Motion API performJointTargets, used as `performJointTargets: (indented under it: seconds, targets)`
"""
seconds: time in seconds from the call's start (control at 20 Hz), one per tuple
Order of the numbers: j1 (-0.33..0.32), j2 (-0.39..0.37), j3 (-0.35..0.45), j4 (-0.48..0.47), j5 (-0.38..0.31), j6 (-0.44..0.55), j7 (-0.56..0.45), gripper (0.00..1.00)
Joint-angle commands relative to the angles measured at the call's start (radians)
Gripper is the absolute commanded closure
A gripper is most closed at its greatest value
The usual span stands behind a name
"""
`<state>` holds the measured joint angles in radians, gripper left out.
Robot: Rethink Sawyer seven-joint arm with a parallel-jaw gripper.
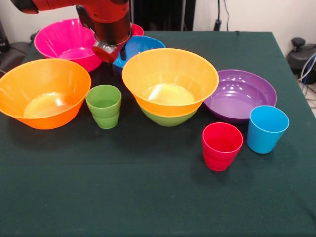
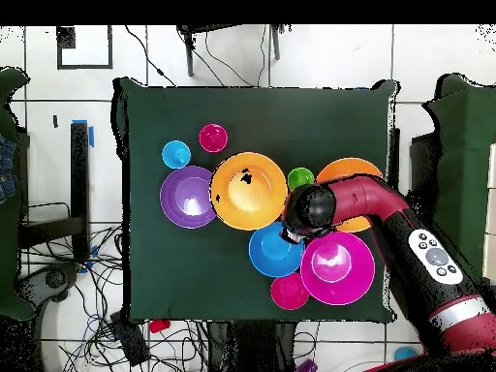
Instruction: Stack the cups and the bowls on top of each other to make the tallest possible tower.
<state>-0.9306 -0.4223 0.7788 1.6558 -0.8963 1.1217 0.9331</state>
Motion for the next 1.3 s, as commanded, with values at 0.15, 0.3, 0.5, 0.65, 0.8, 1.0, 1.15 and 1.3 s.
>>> performJointTargets:
  seconds: [0.15,0.3,0.5,0.65,0.8,1.0,1.15,1.3]
  targets:
    - [0.014,0.054,-0.079,-0.037,-0.059,-0.082,-0.076,0.00]
    - [0.012,0.058,-0.090,-0.039,-0.056,-0.072,-0.081,0.00]
    - [0.014,0.074,-0.109,-0.051,-0.061,-0.064,-0.083,0.00]
    - [0.012,0.093,-0.124,-0.060,-0.076,-0.068,-0.098,0.00]
    - [0.009,0.113,-0.136,-0.068,-0.088,-0.083,-0.099,0.00]
    - [0.001,0.139,-0.151,-0.064,-0.089,-0.106,-0.082,0.00]
    - [0.006,0.163,-0.162,-0.072,-0.098,-0.136,-0.062,0.00]
    - [0.012,0.177,-0.171,-0.079,-0.105,-0.156,-0.059,0.00]
